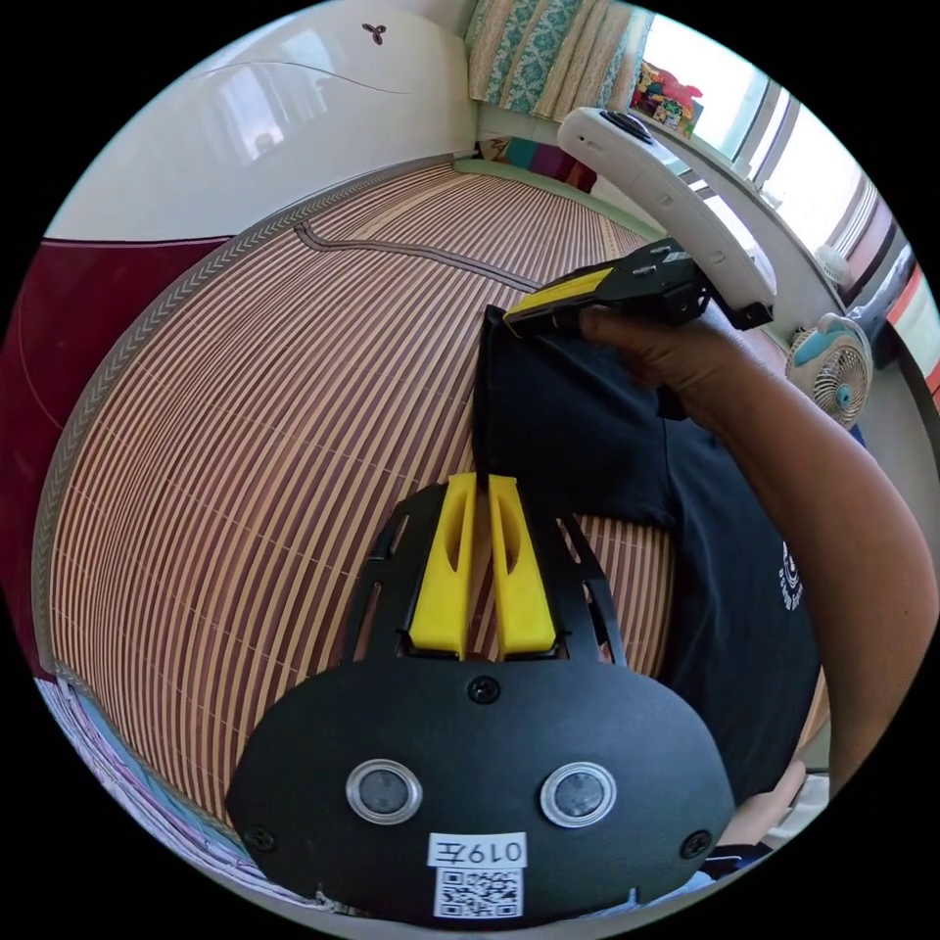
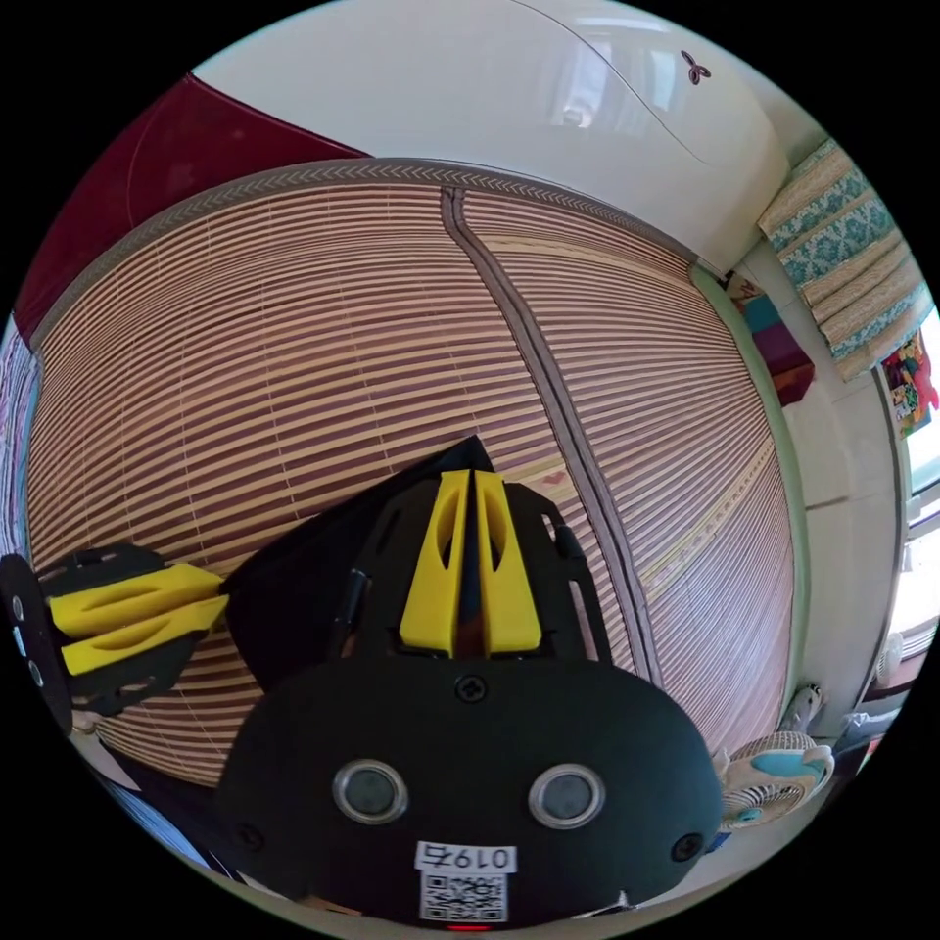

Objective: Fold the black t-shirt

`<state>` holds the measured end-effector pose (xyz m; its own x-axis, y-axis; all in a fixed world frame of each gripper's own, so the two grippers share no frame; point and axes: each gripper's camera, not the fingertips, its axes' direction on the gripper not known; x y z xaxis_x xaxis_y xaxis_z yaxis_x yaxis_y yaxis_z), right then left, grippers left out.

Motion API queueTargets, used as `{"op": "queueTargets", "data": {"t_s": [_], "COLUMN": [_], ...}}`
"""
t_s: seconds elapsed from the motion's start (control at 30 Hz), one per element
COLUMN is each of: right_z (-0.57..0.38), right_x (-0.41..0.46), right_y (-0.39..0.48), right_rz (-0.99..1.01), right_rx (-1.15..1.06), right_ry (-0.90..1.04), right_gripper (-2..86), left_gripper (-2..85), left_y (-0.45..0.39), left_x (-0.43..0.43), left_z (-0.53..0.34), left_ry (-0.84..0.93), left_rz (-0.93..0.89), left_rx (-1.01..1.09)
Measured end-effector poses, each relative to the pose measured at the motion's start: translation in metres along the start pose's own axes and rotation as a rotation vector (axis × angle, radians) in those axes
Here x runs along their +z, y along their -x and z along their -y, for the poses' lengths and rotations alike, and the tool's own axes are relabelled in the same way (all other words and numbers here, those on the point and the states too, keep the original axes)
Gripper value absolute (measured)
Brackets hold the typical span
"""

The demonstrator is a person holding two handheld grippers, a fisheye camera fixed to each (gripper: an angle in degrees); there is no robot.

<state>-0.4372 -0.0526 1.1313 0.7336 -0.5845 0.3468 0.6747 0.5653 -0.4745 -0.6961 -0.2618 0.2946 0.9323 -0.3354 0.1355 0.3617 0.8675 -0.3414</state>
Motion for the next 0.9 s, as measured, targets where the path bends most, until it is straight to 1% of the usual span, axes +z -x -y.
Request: {"op": "queueTargets", "data": {"t_s": [0.1,0.27,0.33,0.4,0.67,0.9], "right_z": [0.009,0.019,0.019,0.018,-0.002,-0.028], "right_x": [0.009,0.02,0.022,0.025,0.015,0.023], "right_y": [0.007,0.01,0.01,0.008,-0.019,-0.05], "right_rz": [-0.007,0.008,0.018,0.023,0.056,0.043], "right_rx": [-0.011,-0.024,-0.027,-0.026,0.063,0.186], "right_ry": [0.019,0.025,0.023,0.024,-0.065,-0.062], "right_gripper": [0.4,4.8,5.2,5.3,6.1,6.7], "left_gripper": [1.6,1.4,1.1,0.9,0.9,0.9], "left_y": [-0.002,-0.007,-0.011,-0.014,-0.037,-0.06], "left_x": [0.0,-0.003,-0.004,-0.005,-0.018,-0.02], "left_z": [0.001,0.002,0.001,0.001,-0.002,-0.007], "left_ry": [0.003,0.002,-0.003,-0.012,-0.078,-0.102], "left_rz": [0.043,0.108,0.148,0.151,0.173,0.177], "left_rx": [0.006,0.009,0.013,0.012,0.044,0.079]}}
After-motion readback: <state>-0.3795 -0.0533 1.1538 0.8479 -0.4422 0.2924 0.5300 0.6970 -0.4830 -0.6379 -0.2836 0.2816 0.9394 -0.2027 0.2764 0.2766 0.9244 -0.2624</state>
